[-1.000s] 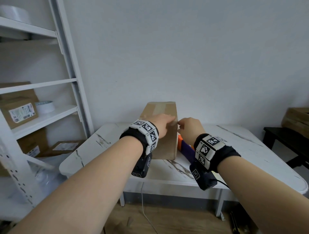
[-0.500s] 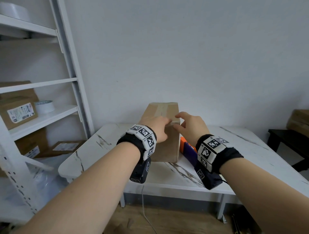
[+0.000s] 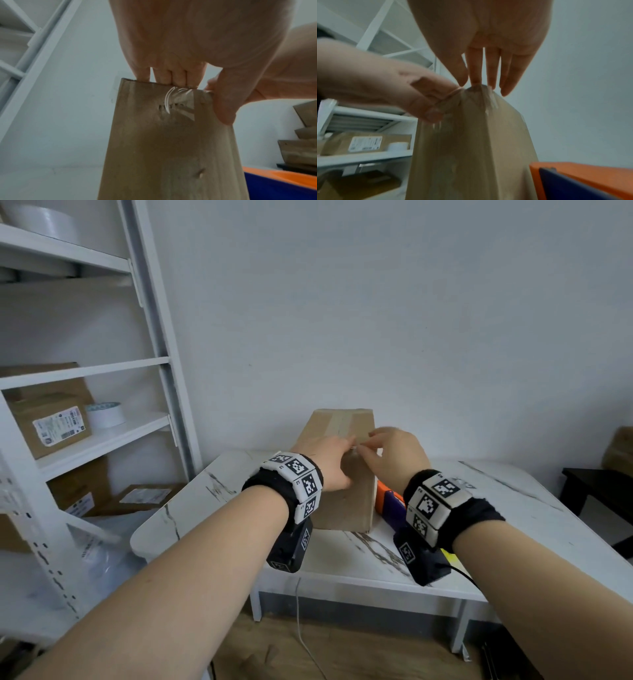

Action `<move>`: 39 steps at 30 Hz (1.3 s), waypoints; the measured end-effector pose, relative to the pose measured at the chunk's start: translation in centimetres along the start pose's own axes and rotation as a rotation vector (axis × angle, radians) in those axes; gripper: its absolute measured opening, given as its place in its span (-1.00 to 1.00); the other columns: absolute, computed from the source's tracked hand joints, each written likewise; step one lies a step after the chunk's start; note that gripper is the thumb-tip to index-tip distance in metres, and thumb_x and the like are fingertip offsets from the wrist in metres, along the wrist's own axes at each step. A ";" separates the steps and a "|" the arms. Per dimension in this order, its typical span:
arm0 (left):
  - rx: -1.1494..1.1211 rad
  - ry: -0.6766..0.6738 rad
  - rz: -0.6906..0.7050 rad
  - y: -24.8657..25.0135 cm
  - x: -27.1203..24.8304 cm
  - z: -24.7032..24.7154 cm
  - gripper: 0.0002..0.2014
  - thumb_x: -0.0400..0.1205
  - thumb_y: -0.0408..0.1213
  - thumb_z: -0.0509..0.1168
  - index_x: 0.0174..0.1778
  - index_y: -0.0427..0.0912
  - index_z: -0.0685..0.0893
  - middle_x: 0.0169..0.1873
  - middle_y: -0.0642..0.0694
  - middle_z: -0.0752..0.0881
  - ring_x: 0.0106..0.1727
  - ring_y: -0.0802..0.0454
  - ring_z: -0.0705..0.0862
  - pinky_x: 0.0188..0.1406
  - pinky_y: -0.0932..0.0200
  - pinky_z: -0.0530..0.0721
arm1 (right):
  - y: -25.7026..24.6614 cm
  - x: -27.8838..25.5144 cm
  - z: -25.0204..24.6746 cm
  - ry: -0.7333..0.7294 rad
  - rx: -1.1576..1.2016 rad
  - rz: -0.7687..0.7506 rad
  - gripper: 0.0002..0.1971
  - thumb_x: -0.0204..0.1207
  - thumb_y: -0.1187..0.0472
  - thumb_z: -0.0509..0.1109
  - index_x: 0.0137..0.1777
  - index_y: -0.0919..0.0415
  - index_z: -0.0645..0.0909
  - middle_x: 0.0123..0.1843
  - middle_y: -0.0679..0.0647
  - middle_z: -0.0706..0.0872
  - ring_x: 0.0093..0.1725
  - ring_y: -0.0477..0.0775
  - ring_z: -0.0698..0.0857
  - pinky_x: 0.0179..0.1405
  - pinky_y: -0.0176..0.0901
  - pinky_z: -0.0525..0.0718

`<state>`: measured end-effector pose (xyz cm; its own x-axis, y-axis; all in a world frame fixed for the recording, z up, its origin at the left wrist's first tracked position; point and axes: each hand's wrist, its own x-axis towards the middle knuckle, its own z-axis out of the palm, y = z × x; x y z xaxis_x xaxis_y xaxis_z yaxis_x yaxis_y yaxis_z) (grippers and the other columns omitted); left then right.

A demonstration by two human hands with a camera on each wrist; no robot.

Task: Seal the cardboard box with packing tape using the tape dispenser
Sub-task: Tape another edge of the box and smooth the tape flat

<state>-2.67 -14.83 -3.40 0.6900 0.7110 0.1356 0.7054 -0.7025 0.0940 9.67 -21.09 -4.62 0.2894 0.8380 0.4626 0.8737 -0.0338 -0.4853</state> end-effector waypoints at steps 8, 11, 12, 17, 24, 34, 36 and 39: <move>-0.308 0.323 -0.154 -5.8 -1.3 -1.7 -0.59 0.71 -0.43 0.06 0.41 -0.09 0.60 0.48 -0.10 0.55 0.53 -0.06 0.47 0.53 0.16 0.33 | 0.1 0.1 0.3 0.041 -0.019 0.046 -0.55 0.64 0.01 0.14 -0.12 0.30 0.76 -0.14 0.27 0.80 0.00 0.32 0.71 -0.03 -0.02 0.68; -0.215 0.229 -0.150 -7.4 -2.0 -0.5 -0.53 0.68 -0.50 0.05 0.42 -0.03 0.59 0.47 -0.12 0.56 0.51 -0.09 0.49 0.50 0.14 0.38 | 0.0 0.3 0.3 0.053 -0.052 0.037 -0.55 0.64 0.03 0.14 -0.20 0.32 0.73 -0.27 0.27 0.75 -0.10 0.33 0.70 -0.18 -0.08 0.60; -0.193 0.209 -0.143 -7.6 -2.1 -0.2 -0.54 0.67 -0.48 0.10 0.43 -0.01 0.58 0.46 -0.11 0.56 0.51 -0.08 0.49 0.50 0.15 0.38 | 0.0 0.4 0.3 0.054 -0.055 0.036 -0.55 0.64 0.03 0.14 -0.20 0.33 0.73 -0.25 0.28 0.77 -0.10 0.33 0.70 -0.17 -0.07 0.62; -0.160 0.236 -0.154 -7.9 -1.4 -0.4 -0.60 0.64 -0.34 0.27 0.39 0.04 0.62 0.43 -0.06 0.61 0.48 -0.05 0.52 0.48 0.10 0.43 | 0.3 0.3 0.4 0.073 -0.052 0.028 -0.55 0.63 0.04 0.15 -0.23 0.36 0.72 -0.28 0.31 0.76 -0.14 0.33 0.69 -0.19 -0.04 0.62; -0.101 0.165 -0.093 -7.9 -0.9 -1.7 -0.66 0.64 -0.19 0.30 0.35 -0.06 0.66 0.36 -0.04 0.66 0.43 0.01 0.55 0.44 0.17 0.42 | 0.2 0.2 0.7 0.098 -0.044 0.029 -0.56 0.62 0.06 0.15 -0.18 0.38 0.73 -0.25 0.32 0.78 -0.13 0.32 0.71 -0.09 0.04 0.70; -0.150 0.244 -0.110 -7.8 -1.4 -0.4 -0.57 0.55 -0.04 0.40 0.35 0.00 0.65 0.35 0.00 0.67 0.43 0.02 0.56 0.44 0.14 0.45 | 0.5 0.1 1.0 0.095 0.006 0.032 -0.60 0.48 -0.14 0.35 -0.08 0.19 0.79 -0.01 0.12 0.84 0.08 0.17 0.72 0.10 0.05 0.68; -0.175 0.211 -0.118 -7.9 -1.6 -0.5 -0.47 0.48 0.06 0.43 0.38 0.03 0.62 0.39 0.02 0.63 0.47 0.04 0.53 0.48 0.14 0.43 | 0.4 0.0 1.0 0.087 0.014 0.043 -0.56 0.43 -0.21 0.39 0.01 0.16 0.78 0.06 0.05 0.82 0.16 0.13 0.71 0.18 0.03 0.65; -0.256 0.229 -0.104 -8.0 -1.8 -0.4 -0.57 0.61 0.06 0.28 0.35 -0.03 0.65 0.38 0.02 0.65 0.44 0.06 0.56 0.42 0.19 0.43 | 0.5 0.1 1.0 0.074 -0.013 0.047 -0.57 0.41 -0.20 0.42 0.07 0.12 0.76 0.13 0.01 0.80 0.20 0.12 0.69 0.22 0.01 0.63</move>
<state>-9.56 -10.48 -4.02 0.5421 0.7742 0.3267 0.6864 -0.6322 0.3593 9.70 -20.48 -5.58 0.3577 0.7928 0.4935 0.8636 -0.0797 -0.4979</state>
